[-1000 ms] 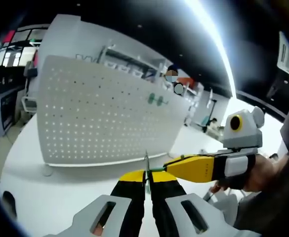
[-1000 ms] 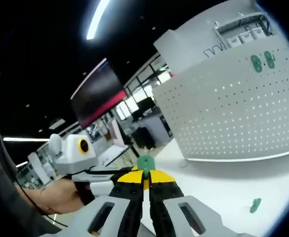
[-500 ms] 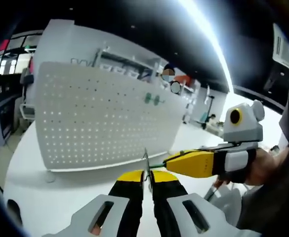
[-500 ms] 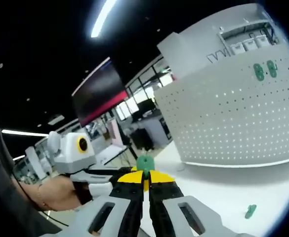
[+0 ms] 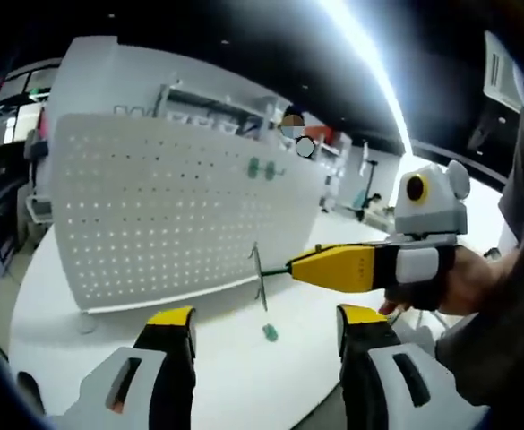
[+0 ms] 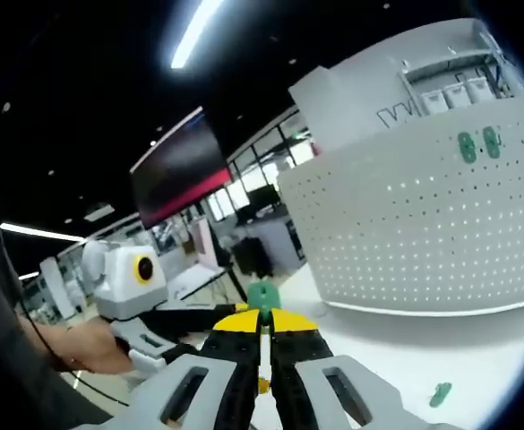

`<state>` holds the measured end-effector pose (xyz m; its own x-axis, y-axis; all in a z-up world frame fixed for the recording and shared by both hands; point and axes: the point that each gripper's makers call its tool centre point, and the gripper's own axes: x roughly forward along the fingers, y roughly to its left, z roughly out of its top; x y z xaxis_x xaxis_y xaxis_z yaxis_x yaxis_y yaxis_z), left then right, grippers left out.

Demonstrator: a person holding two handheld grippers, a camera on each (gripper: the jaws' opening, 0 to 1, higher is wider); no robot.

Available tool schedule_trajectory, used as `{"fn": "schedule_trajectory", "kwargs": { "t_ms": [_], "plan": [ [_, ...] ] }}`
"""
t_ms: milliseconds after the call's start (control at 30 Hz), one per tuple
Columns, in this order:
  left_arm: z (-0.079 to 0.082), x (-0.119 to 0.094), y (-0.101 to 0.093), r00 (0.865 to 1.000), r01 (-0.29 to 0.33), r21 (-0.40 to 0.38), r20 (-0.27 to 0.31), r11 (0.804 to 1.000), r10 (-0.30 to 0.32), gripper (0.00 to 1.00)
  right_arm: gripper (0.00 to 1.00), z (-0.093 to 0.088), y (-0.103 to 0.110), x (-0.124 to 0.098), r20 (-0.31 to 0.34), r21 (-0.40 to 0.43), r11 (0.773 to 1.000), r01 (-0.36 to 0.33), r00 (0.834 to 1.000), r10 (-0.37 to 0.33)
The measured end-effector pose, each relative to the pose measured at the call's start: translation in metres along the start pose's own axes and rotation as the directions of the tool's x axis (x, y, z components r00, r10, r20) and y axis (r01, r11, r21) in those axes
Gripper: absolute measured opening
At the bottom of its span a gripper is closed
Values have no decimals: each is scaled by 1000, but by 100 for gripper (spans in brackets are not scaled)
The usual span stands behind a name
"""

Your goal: Insert the hook assembly into the mounting plate slot until the hook locks in place.

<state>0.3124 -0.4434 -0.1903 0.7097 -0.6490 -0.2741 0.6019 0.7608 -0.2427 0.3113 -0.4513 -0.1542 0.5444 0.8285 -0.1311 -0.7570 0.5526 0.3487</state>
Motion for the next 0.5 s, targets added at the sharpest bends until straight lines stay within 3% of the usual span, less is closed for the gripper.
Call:
{"fn": "schedule_trajectory", "kwargs": {
  "t_ms": [133,333,500],
  "plan": [
    [2,-3,0,1000,10,3,0,1000,-10,77,0,0,0,0,2,-17,1000,2,1000,-2],
    [8,-3,4,1000,-13,-12,28,1000,14,98,0,2,-1,0,6,-45,999,2,1000,-2],
    [10,-4,0,999,2,-24,39,1000,-1,100,0,2,-1,0,9,-60,998,4,1000,-4]
  ]
}}
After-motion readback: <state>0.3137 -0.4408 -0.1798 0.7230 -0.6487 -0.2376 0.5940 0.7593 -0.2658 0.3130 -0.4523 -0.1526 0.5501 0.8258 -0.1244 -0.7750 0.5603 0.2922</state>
